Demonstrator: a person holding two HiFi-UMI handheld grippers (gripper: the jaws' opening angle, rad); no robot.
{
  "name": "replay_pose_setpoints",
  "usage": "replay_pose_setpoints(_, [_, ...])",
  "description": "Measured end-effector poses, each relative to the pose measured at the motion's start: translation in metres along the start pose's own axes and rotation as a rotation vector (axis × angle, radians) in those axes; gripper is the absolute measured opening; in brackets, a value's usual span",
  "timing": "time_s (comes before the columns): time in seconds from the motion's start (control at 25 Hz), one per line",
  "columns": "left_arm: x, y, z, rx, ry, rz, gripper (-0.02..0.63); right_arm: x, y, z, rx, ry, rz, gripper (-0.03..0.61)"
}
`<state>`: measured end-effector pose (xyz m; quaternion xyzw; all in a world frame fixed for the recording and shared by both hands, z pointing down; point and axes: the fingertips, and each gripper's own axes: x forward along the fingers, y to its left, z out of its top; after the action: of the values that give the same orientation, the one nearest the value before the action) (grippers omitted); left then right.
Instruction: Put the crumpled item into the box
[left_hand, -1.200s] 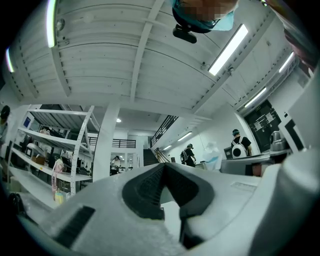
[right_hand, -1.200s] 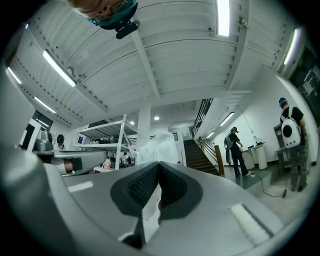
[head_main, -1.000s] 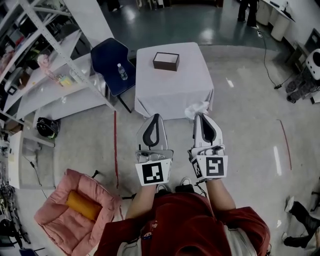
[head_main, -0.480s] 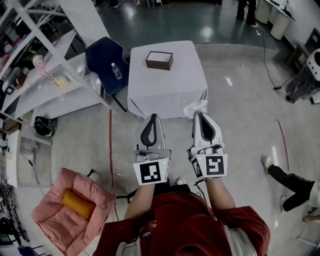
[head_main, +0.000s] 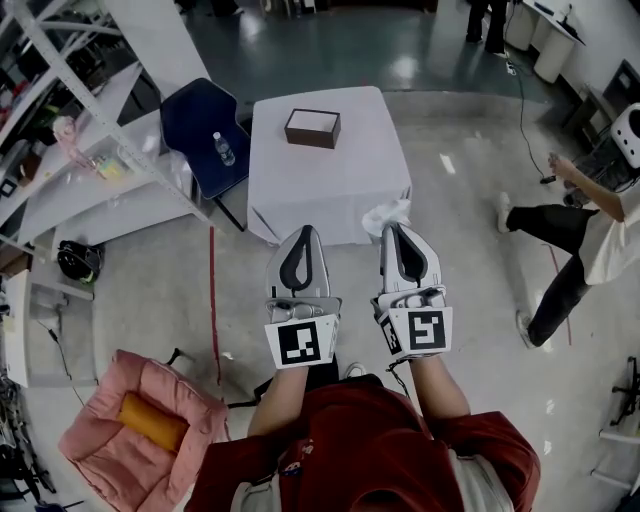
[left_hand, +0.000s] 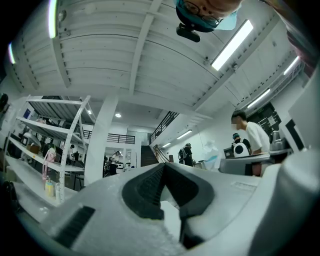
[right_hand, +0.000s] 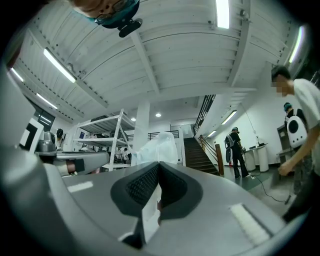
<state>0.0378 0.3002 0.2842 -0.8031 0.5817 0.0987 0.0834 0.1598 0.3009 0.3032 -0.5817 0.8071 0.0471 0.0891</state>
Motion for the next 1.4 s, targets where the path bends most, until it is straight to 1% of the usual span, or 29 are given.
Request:
replay_pose_setpoints(0.16, [0.022, 0.021, -0.009, -0.004, -0.002, -0.002, 0.003, 0.032, 0.004, -0.009, -0.014, 0.009, 0.002, 0.003])
replay_pose_setpoints(0.44, [0.071, 0.076, -0.02, -0.026, 0.002, 0.001, 0.003, 0.102, 0.02, -0.019, -0.037, 0.023, -0.001, 0.003])
replay_pose_setpoints(0.64, [0.099, 0.115, -0.034, 0.006, 0.025, -0.018, 0.003, 0.146, 0.033, -0.024, -0.063, 0.033, -0.005, 0.003])
replay_pose_setpoints(0.76, [0.114, 0.136, -0.031, -0.036, 0.003, -0.009, 0.003, 0.17, 0.041, -0.024, -0.069, 0.035, -0.012, 0.003])
replay_pose_setpoints(0.96, [0.132, 0.164, -0.041, -0.014, 0.018, -0.034, 0.003, 0.202, 0.055, -0.026, -0.091, 0.03, -0.02, 0.003])
replay_pose_setpoints(1.16, [0.15, 0.188, -0.045, -0.042, 0.01, -0.042, 0.003, 0.228, 0.065, -0.03, -0.105, 0.03, -0.035, 0.003])
replay_pose_setpoints(1.4, [0.164, 0.205, -0.049, -0.043, 0.019, -0.062, 0.003, 0.248, 0.068, -0.033, -0.094, 0.024, -0.062, 0.003])
